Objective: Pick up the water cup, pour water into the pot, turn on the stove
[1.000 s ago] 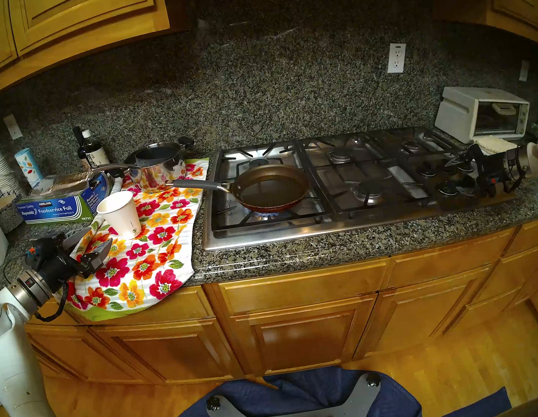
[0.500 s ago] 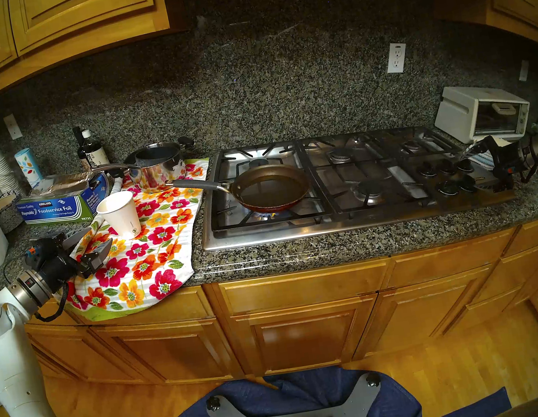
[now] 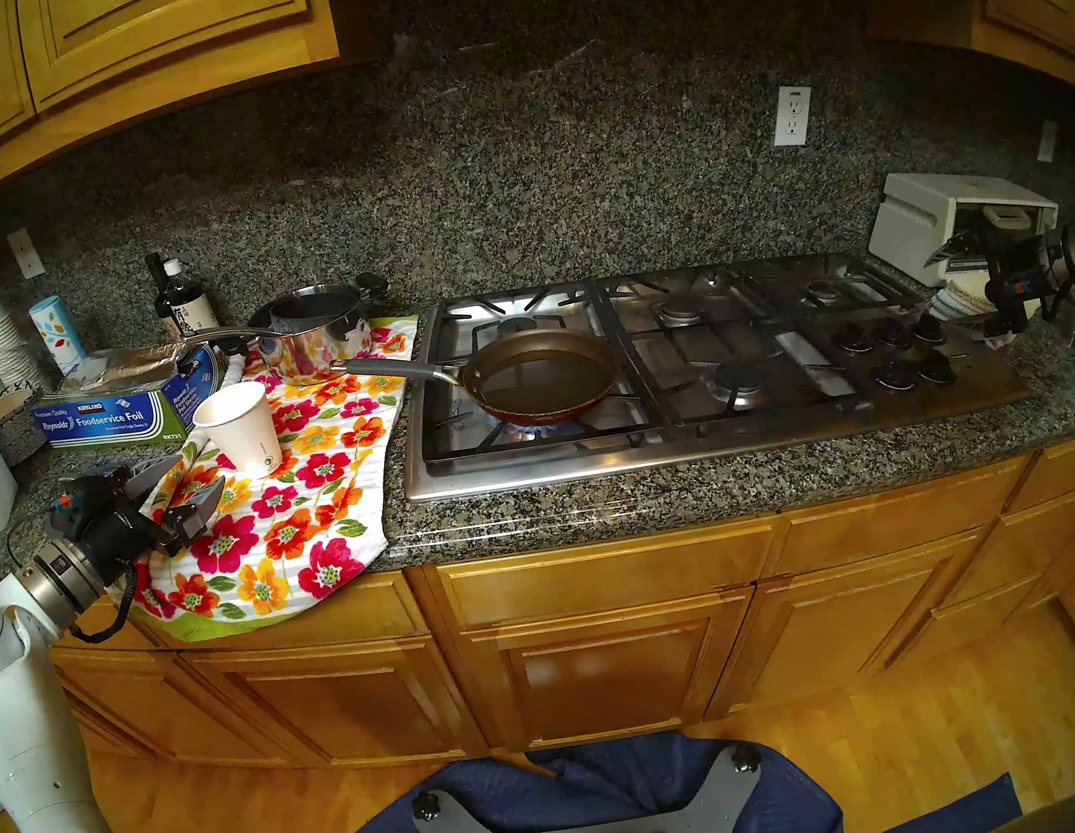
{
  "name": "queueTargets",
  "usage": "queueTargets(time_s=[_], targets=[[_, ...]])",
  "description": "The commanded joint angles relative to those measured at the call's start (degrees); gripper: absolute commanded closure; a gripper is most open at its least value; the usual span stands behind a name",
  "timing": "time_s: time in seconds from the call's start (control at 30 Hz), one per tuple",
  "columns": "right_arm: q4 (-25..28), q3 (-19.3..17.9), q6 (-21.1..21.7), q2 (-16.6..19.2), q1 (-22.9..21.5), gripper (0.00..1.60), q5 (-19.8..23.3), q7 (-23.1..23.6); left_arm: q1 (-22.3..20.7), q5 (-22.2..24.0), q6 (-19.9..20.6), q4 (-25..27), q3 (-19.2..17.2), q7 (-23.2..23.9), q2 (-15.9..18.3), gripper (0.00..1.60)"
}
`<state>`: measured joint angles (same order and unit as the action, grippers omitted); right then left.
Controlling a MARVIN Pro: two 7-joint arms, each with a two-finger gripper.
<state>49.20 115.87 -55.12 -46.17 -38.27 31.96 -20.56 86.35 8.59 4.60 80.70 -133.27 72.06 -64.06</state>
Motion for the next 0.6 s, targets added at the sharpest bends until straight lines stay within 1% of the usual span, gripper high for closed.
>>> queueTargets(time_s=[0.0, 0.07, 0.13, 0.17, 0.2, 0.3, 0.33, 0.37, 0.4, 0.57], targets=[[2.06, 0.28, 0.12, -1.51, -6.64, 0.00, 5.88, 3.06, -1.42, 0.63, -0.15, 1.19, -0.41, -0.08, 0.71, 0.00], [3.05, 0.86, 0.12, -1.91, -7.35, 0.00, 8.10, 4.93, -1.43, 0.64, -0.15, 1.20, -0.42, -0.08, 0.71, 0.00], [4.35, 1.37, 0.12, -2.13, -8.72, 0.00, 9.61, 6.76, -1.44, 0.65, -0.15, 1.21, -0.43, -0.08, 0.70, 0.00], [4.27, 1.53, 0.12, -2.32, -8.44, 0.00, 10.32, 7.11, -1.44, 0.65, -0.15, 1.21, -0.43, -0.08, 0.70, 0.00], [5.27, 1.88, 0.12, -2.43, -9.59, 0.00, 11.11, 8.33, -1.45, 0.66, -0.15, 1.21, -0.43, -0.08, 0.70, 0.00], [6.21, 2.63, 0.12, -2.98, -10.32, 0.00, 13.43, 10.43, -1.46, 0.67, -0.15, 1.22, -0.44, -0.07, 0.69, 0.00], [7.27, 2.89, 0.12, -2.99, -11.65, 0.00, 13.98, 11.65, -1.46, 0.67, -0.15, 1.22, -0.44, -0.07, 0.69, 0.00], [6.91, 3.14, 0.12, -3.34, -10.93, 0.00, 15.01, 11.97, -1.46, 0.67, -0.15, 1.23, -0.44, -0.07, 0.69, 0.00], [7.72, 3.37, 0.12, -3.41, -11.89, 0.00, 15.61, 13.01, -1.47, 0.68, -0.15, 1.23, -0.44, -0.07, 0.69, 0.00], [9.88, 4.32, 0.12, -4.19, -13.88, 0.00, 19.50, 17.26, -1.49, 0.70, -0.14, 1.24, -0.46, -0.07, 0.68, 0.00]])
